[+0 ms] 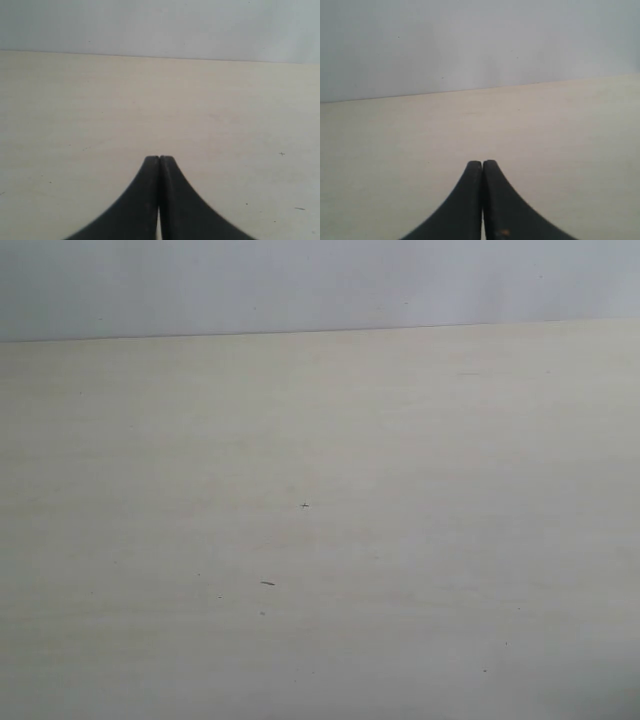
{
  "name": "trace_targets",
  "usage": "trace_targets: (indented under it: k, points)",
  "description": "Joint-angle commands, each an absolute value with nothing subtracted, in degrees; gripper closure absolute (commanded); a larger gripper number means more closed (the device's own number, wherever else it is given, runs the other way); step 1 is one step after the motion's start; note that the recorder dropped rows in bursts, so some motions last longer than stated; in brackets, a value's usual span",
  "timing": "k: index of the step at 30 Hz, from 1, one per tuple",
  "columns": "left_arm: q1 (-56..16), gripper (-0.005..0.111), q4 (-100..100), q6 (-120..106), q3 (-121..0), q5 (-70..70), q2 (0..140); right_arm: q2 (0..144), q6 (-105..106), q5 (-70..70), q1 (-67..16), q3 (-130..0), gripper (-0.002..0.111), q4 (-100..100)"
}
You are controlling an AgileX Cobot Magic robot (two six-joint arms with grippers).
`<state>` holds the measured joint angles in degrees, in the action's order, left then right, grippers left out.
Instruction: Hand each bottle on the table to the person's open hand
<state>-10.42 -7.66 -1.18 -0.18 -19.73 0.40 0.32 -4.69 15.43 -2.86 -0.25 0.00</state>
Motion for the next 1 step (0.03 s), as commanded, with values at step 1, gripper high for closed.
trace_targets:
  k: [1]
  points:
    - [-10.2,0.106,-8.3,-1.2,0.0,-19.5,0.0,0.0,-4.8,15.2,-2.7,0.0,0.108,0.0]
